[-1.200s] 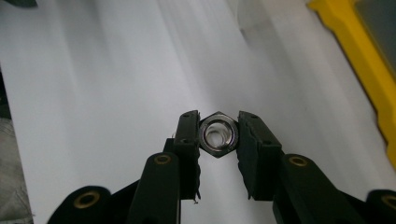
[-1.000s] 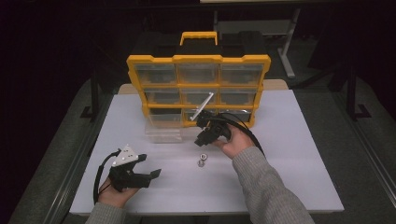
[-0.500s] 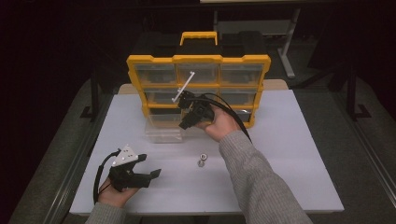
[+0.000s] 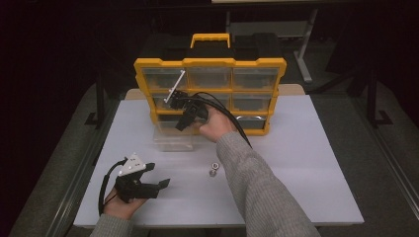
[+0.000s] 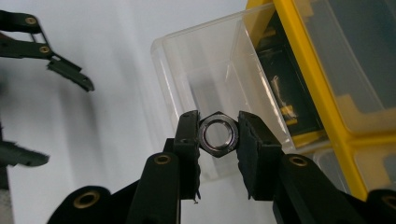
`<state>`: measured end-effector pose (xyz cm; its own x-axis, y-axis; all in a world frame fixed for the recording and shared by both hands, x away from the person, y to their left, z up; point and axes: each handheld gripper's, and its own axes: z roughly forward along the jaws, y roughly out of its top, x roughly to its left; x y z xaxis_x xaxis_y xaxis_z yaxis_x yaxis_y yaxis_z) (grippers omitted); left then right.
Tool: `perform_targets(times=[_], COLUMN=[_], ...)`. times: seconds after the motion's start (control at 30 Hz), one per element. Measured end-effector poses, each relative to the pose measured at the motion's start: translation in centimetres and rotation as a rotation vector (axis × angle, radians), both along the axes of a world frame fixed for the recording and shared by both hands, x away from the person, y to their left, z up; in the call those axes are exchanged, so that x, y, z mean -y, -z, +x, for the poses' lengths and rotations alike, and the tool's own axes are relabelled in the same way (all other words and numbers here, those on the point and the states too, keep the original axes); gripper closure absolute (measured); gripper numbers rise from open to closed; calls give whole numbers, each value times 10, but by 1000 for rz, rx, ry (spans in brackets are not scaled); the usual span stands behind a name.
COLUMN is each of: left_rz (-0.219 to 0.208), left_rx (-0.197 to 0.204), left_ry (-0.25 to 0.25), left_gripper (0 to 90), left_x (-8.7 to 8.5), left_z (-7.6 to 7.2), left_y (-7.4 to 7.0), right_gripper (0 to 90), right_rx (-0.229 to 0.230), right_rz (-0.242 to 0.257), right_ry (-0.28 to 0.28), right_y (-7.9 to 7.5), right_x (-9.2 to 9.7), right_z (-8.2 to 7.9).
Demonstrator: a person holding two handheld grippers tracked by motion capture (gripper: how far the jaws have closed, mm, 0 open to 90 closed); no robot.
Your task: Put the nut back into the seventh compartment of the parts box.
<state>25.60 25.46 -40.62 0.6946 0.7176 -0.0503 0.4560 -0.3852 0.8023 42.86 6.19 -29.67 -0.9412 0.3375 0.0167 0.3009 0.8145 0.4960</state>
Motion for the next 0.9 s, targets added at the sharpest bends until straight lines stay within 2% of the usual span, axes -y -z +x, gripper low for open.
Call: perform_targets(times=[0.13, 0.27, 0.53, 0.67, 0.7, 0.9], left_rz=[4, 1, 0, -2, 1, 1], left_rx=[-3, -4, -1, -2, -1, -2], left_ry=[3, 2, 7, 7, 9, 9], left_gripper=[207, 207, 207, 207, 207, 207], left_x=[0, 0, 1, 1, 1, 1], left_z=[0, 0, 0, 0, 0, 0], left_y=[0, 0, -1, -1, -1, 0], right_gripper=[692, 692, 692, 675, 632, 622], right_rx=[-10, -22, -51, -57, -48, -41], right_rz=[-10, -42, -44, -46, -47, -25], right_ry=[13, 32, 36, 48, 49, 53], right_y=[9, 19, 31, 36, 37, 32], right_x=[-6, -11, -16, -18, -18, -13], right_z=[7, 12, 17, 19, 19, 19])
